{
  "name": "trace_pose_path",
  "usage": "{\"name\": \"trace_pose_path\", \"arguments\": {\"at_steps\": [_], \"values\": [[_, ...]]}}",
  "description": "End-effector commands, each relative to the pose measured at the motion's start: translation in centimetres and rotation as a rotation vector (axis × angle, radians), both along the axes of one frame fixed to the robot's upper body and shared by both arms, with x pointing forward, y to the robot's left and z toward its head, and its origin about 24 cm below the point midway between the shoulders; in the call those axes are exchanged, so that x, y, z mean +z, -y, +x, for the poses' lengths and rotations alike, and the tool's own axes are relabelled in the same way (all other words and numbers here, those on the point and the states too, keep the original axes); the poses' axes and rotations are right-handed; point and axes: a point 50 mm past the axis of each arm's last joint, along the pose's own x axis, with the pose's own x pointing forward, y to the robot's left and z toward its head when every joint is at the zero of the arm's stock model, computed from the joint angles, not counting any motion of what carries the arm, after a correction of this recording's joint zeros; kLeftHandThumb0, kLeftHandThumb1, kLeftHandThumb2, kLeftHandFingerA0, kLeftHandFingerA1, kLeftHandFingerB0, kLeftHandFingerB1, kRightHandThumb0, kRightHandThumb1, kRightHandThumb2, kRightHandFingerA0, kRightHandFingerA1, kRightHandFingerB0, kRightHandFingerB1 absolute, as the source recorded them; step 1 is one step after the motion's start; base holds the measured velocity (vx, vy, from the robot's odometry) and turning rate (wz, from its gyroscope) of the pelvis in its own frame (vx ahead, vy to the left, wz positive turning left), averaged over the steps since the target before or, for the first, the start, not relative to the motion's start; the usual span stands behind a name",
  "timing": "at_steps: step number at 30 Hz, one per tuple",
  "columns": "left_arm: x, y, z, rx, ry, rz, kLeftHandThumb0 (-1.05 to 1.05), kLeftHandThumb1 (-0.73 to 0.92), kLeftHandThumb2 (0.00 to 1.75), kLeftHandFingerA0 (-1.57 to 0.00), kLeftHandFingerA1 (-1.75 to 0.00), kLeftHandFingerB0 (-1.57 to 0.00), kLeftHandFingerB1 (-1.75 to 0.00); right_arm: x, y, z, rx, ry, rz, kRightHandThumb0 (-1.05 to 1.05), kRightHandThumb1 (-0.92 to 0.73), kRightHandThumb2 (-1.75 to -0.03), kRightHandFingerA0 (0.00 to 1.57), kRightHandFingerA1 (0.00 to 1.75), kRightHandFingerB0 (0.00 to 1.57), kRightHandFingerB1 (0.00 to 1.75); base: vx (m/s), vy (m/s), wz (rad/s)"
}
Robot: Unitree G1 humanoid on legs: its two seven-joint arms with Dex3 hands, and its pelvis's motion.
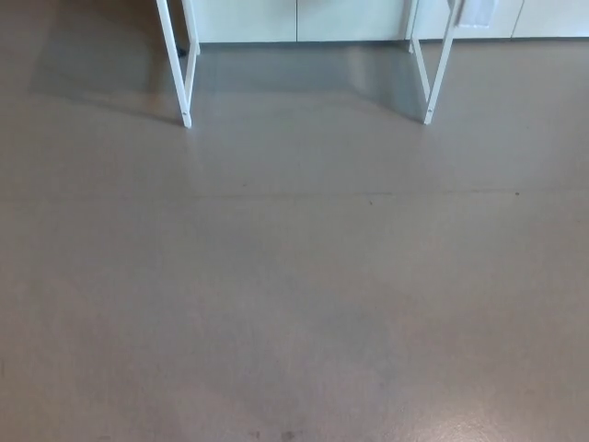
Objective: The robot walks towards a table in front, picks a dumpling toy with left hand and puts it in an orange round plate
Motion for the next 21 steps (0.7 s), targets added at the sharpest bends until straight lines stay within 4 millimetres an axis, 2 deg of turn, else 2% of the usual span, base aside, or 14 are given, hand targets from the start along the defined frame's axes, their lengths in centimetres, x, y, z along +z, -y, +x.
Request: {"name": "trace_pose_path", "arguments": {"at_steps": [1, 4, 5, 6, 7, 15, 21], "values": [[0.55, -0.59, 0.21, -0.046, 0.026, 0.008, -0.02, 0.60, 0.57, -0.70, -0.64, -0.37, -0.40, 0.61, 0.68, -0.02, 0.004, 0.040, -0.009, 0.18, -0.52, -0.57, 0.74, 0.54, 0.55, 0.45, 0.00, 0.000, 0.00], [0.48, -0.54, 0.03, -0.062, 0.006, 0.012, -0.06, 0.61, 0.57, -0.68, -0.60, -0.36, -0.39, 0.47, 0.70, -0.32, -0.013, 0.026, -0.008, 0.17, -0.52, -0.57, 0.73, 0.53, 0.54, 0.44, 0.00, 0.000, 0.00], [0.43, -0.48, -0.10, -0.070, -0.003, 0.010, -0.05, 0.42, 0.88, -0.61, -0.70, -0.24, -0.52, 0.42, 0.68, -0.53, -0.020, 0.022, -0.006, 0.18, -0.52, -0.57, 0.76, 0.54, 0.54, 0.44, 0.01, 0.006, -0.57], [0.42, -0.46, -0.13, -0.072, -0.005, 0.009, -0.05, 0.42, 0.88, -0.61, -0.70, -0.24, -0.52, 0.41, 0.68, -0.59, -0.022, 0.021, -0.006, 0.18, -0.52, -0.57, 0.76, 0.54, 0.54, 0.44, 0.09, -0.006, 0.02], [0.39, -0.37, -0.16, -0.077, -0.003, 0.006, -0.09, 0.61, 0.57, -0.63, -0.54, -0.33, -0.39, 0.46, 0.75, -0.64, -0.013, 0.014, -0.006, 0.17, -0.53, -0.57, 0.71, 0.52, 0.53, 0.44, 0.07, 0.011, 0.09], [0.24, -0.22, 0.30, -0.108, -0.014, 0.017, -0.10, 0.61, 0.57, -0.65, -0.56, -0.34, -0.39, 0.43, 0.84, -0.18, -0.013, 0.011, -0.006, 0.15, -0.52, -0.56, 0.72, 0.51, 0.53, 0.43, -0.01, 0.030, 0.04], [0.30, -0.29, 0.41, -0.100, -0.005, 0.009, -0.09, 0.60, 0.57, -0.66, -0.58, -0.34, -0.39, 0.38, 0.72, -0.16, 0.000, 0.013, -0.009, 0.14, -0.52, -0.56, 0.72, 0.52, 0.53, 0.43, 0.09, 0.211, -0.34]]}}
